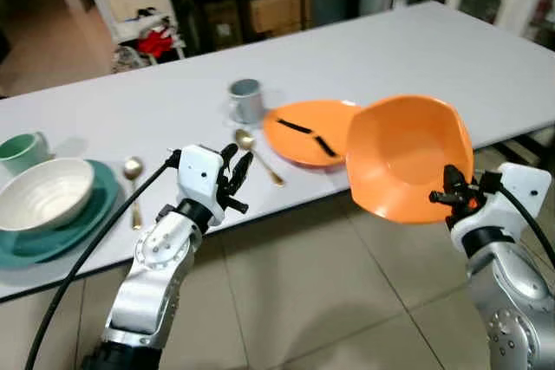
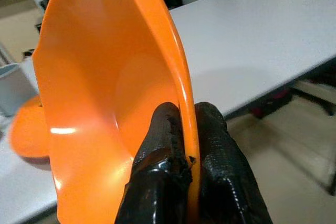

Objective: Setting the table

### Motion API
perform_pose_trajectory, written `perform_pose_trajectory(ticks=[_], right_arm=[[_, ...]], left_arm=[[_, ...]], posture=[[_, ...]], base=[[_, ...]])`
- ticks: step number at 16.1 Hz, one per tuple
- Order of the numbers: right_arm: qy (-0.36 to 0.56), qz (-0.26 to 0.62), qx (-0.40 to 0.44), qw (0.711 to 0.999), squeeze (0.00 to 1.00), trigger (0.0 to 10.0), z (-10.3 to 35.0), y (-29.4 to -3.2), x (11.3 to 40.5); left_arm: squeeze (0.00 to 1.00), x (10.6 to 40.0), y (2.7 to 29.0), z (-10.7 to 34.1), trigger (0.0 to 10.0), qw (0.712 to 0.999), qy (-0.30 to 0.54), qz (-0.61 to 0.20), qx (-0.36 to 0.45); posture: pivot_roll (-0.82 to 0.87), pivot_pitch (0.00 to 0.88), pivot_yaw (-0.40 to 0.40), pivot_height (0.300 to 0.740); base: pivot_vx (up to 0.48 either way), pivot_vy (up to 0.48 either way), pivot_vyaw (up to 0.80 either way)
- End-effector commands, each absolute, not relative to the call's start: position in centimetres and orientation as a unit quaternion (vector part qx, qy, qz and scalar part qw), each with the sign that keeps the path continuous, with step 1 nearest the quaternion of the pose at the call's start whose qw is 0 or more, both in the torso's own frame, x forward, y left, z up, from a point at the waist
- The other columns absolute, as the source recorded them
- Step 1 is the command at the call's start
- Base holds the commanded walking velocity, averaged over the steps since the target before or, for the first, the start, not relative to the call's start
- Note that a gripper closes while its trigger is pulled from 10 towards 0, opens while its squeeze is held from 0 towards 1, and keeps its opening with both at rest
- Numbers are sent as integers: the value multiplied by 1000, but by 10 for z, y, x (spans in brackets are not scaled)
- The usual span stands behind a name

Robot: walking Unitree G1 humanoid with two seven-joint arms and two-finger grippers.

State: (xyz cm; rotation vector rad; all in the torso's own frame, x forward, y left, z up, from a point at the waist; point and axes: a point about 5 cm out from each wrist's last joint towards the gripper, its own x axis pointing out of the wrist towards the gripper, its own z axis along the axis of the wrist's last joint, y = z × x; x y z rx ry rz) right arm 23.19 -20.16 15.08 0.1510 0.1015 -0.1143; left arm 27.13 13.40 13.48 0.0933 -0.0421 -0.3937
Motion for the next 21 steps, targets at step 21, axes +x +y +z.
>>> perform_pose_trajectory(ticks=[21], right_arm=[[58, 37, 142, 987, 0, 10000, 175, -205, 245]], left_arm=[[0, 268, 141, 134, 10000, 980, -17, -190, 56]], posture=[[-1, 0, 75, 740]], base=[[334, 0, 0]])
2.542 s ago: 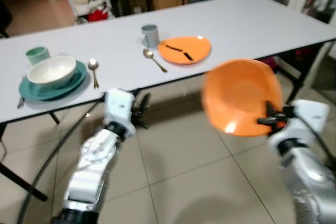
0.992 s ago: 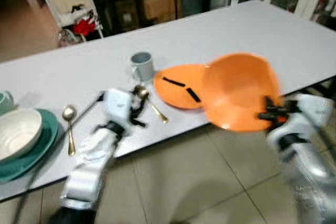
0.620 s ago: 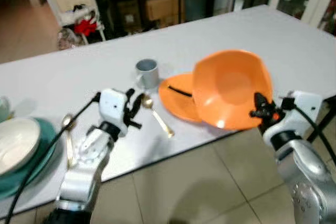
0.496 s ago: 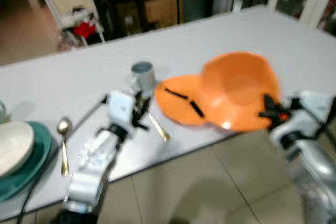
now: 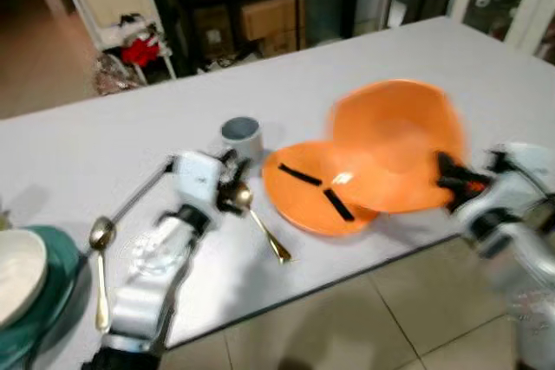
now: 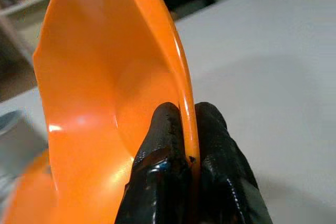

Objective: Setting the table

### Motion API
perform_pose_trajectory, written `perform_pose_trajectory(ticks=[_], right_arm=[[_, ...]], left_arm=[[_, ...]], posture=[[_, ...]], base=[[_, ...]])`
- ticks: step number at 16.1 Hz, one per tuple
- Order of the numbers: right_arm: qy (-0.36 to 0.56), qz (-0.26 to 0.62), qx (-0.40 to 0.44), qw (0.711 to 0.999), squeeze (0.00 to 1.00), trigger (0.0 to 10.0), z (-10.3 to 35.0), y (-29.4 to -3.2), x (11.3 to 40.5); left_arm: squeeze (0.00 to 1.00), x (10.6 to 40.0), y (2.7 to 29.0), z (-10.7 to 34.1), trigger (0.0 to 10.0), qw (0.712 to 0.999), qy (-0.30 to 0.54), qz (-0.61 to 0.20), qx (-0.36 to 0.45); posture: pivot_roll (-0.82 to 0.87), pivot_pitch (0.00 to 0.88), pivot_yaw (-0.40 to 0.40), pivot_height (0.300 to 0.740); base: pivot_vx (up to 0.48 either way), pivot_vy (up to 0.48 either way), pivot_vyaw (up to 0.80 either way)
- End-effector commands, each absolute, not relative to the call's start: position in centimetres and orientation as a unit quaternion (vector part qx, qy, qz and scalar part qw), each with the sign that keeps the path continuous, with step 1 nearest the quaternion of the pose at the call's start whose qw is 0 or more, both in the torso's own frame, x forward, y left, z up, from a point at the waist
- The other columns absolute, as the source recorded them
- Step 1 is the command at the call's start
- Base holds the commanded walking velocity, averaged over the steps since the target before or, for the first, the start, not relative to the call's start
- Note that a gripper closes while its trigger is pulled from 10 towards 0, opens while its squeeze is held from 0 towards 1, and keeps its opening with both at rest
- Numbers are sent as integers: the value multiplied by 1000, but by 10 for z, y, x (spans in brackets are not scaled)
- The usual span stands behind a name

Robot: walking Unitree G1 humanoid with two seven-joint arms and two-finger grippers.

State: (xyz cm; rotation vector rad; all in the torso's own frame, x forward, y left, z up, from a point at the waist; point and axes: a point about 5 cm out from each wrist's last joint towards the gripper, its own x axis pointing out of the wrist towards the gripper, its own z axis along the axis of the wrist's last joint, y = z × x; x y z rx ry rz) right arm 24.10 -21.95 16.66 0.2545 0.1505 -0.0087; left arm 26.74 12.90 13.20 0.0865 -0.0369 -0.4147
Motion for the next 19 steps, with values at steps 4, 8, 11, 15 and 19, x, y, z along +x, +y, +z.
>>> perform_pose_trajectory(ticks=[4, 8, 11, 15, 19], right_arm=[[102, 71, 227, 966, 0, 10000, 178, -206, 251], [121, 89, 313, 938, 0, 10000, 183, -208, 269], [202, 86, 380, 898, 0, 10000, 168, -210, 284], [258, 57, 412, 872, 0, 10000, 155, -211, 293], [316, 32, 427, 847, 0, 10000, 143, -212, 295]], left_arm=[[0, 266, 137, 135, 10000, 971, 0, -233, 47], [0, 262, 134, 135, 10000, 949, 36, -310, 51], [0, 246, 124, 136, 10000, 888, 96, -448, 46], [0, 246, 119, 139, 10000, 876, 104, -469, 55], [0, 240, 121, 140, 10000, 864, 122, -483, 65]], posture=[[-5, 0, 86, 740], [-4, 0, 91, 740], [6, 0, 92, 740], [10, 0, 92, 740], [20, 0, 85, 740]], base=[[72, 0, 0], [0, 0, 0], [0, 0, 0], [0, 0, 0], [0, 0, 0]])
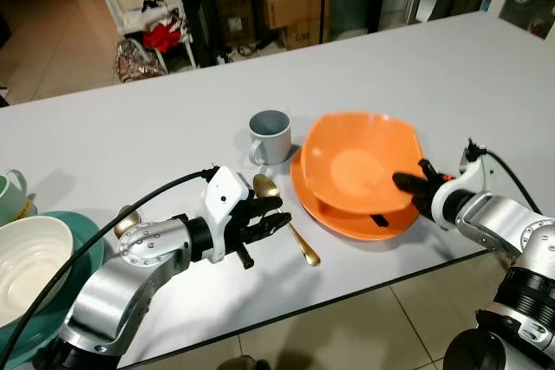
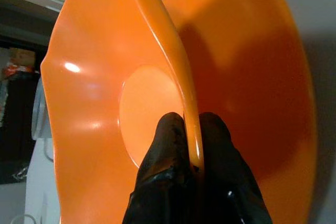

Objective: Setting the table

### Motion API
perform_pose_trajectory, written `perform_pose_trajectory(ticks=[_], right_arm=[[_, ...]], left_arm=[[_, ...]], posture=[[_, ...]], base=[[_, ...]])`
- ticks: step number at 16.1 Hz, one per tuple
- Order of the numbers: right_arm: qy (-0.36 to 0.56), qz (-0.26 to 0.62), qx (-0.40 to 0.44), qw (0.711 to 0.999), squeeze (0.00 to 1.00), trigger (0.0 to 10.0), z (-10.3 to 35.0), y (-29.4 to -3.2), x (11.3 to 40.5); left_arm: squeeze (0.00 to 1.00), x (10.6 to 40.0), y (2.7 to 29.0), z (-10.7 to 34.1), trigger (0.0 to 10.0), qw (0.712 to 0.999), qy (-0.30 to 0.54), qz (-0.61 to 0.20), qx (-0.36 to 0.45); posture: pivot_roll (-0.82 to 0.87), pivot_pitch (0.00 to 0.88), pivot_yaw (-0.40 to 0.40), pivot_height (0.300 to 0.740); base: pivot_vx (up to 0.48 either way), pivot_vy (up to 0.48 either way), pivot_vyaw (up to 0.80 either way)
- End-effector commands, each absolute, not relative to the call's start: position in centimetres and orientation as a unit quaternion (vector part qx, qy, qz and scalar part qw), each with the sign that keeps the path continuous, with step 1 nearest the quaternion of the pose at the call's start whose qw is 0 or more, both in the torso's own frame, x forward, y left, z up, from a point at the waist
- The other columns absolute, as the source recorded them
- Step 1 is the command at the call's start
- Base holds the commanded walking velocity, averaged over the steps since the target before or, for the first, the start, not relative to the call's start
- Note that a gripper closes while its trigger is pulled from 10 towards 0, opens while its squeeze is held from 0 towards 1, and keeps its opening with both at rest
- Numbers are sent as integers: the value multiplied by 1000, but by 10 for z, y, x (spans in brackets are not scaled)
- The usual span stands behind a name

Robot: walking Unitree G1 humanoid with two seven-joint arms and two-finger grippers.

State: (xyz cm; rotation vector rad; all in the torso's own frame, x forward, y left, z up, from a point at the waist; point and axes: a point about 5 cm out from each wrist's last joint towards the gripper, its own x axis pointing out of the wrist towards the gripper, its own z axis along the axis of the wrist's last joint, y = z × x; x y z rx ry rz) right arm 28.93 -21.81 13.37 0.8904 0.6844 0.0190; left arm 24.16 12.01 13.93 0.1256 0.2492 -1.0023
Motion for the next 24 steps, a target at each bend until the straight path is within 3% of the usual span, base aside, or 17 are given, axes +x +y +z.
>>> perform_pose_trajectory(ticks=[1, 4, 5, 7, 15, 16, 17, 18, 20, 24], right_arm=[[325, 30, 427, 843, 0, 10000, 141, -212, 294], [346, 23, 453, 822, 0, 10000, 137, -212, 292], [351, 21, 455, 818, 714, 10000, 136, -213, 291], [359, 19, 453, 816, 1000, 10000, 134, -213, 289], [326, 8, 428, 843, 1000, 10000, 151, -229, 263], [310, 14, 409, 858, 992, 10000, 156, -231, 255], [295, 32, 368, 881, 0, 10000, 163, -232, 242], [295, 36, 350, 889, 0, 10000, 164, -232, 238], [274, 80, 236, 929, 0, 10000, 187, -237, 215], [193, 221, 138, 946, 0, 10000, 227, -208, 201]], left_arm=[[0, 239, 121, 140, 10000, 863, 124, -485, 65], [0, 238, 122, 140, 10000, 858, 136, -491, 66], [0, 238, 121, 140, 10000, 856, 139, -494, 66], [0, 237, 121, 140, 10000, 855, 140, -496, 65], [0, 238, 126, 144, 10000, 859, 135, -490, 65], [0, 239, 127, 147, 10000, 862, 128, -486, 60], [0, 240, 130, 151, 10000, 869, 117, -478, 48], [0, 240, 131, 152, 10000, 871, 113, -476, 47], [0, 249, 139, 159, 10000, 895, 85, -435, 46], [0, 262, 155, 163, 10000, 942, 48, -326, 64]], posture=[[19, 0, 86, 740], [17, 0, 90, 740], [16, 0, 91, 740], [17, 0, 91, 740], [10, 0, 99, 740], [5, 0, 108, 740], [4, 0, 110, 740], [4, 0, 110, 740], [-5, 0, 119, 740], [-10, 0, 132, 740]], base=[[0, 0, 0], [0, 0, 0], [0, 0, 0], [0, 0, 0], [0, 0, 0], [0, 0, 0], [0, 0, 0], [0, 0, 0], [0, 0, 0], [0, 0, 0]])
